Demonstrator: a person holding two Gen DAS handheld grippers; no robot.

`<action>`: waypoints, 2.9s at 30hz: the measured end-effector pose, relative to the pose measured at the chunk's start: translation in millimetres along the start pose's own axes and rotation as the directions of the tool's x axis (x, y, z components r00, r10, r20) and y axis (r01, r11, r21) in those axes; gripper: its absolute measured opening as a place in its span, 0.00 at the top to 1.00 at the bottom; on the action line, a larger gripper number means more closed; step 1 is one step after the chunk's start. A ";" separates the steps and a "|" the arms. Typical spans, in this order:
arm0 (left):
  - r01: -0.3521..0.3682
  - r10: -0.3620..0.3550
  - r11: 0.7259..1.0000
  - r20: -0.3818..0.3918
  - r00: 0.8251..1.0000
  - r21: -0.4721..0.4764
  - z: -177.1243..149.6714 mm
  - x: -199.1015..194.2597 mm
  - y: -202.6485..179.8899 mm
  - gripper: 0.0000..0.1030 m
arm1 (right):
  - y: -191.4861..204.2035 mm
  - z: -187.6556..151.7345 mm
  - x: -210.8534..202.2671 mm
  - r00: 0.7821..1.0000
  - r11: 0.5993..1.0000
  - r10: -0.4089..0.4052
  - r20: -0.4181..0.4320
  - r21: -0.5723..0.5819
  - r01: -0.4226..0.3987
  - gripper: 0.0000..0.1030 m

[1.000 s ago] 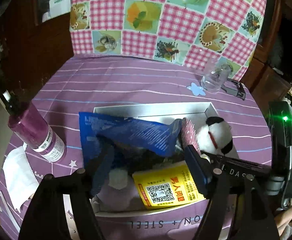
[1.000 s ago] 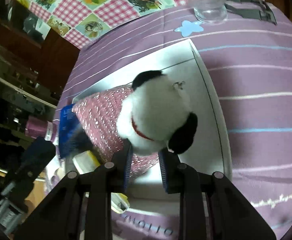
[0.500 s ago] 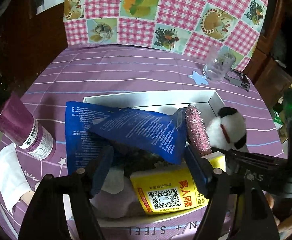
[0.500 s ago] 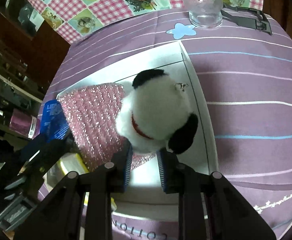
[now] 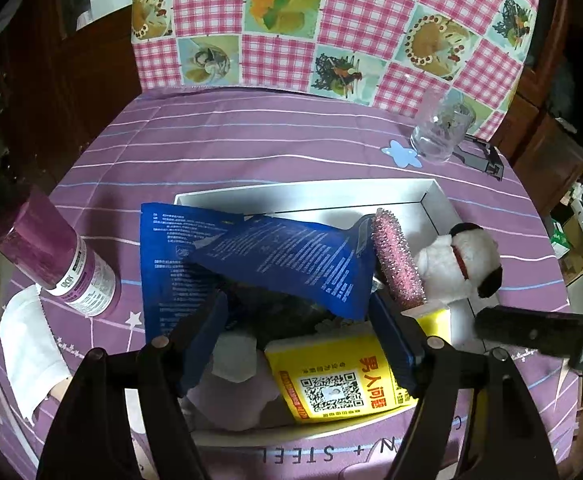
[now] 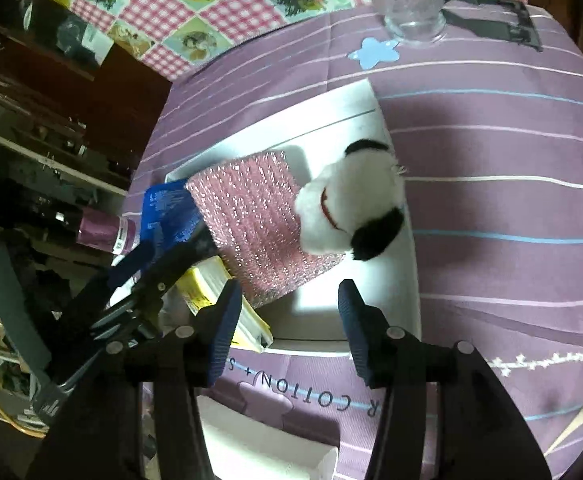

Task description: Organize soft objects

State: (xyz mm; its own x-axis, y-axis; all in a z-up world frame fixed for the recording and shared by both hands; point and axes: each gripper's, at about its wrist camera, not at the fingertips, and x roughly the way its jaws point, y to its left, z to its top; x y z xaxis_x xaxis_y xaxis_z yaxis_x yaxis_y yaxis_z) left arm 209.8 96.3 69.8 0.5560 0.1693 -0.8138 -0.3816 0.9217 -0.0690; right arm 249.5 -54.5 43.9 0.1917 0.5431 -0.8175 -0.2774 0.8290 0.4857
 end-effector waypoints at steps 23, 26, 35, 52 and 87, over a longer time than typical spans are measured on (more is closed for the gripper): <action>0.067 -0.068 0.997 -0.029 0.997 -0.042 3.6 -10.2 16.4 0.67 | 4.8 8.6 0.0 0.913 0.957 -0.272 0.305 -0.018 0.291 0.79; 0.041 -0.043 0.999 -0.100 0.994 -0.019 0.0 10.5 7.4 0.67 | 15.9 6.4 34.3 0.901 0.917 -0.357 0.246 -0.094 0.388 0.79; 0.065 -0.071 0.994 -0.070 0.995 -0.094 -6.2 37.0 1.6 0.66 | 11.4 4.2 51.8 0.951 0.947 -0.287 0.117 -0.113 0.300 0.79; -0.103 0.105 0.994 0.124 0.987 -0.024 4.9 -11.3 7.5 0.38 | 37.4 -4.5 44.8 0.979 0.984 -0.086 0.186 -0.137 0.112 0.79; -0.003 0.006 1.000 0.333 0.943 -0.011 -58.3 -120.5 3.1 0.16 | 71.9 -74.7 -58.3 0.897 0.849 -0.212 0.388 -0.381 0.365 0.48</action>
State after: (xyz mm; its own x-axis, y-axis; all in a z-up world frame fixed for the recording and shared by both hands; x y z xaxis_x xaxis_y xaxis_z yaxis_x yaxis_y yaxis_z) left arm 98.6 58.4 134.0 0.7679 0.2816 -0.5753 -0.3913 0.9173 -0.0733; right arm 148.1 -36.5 103.3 0.5958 0.3634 -0.7162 -0.5243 0.8515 -0.0041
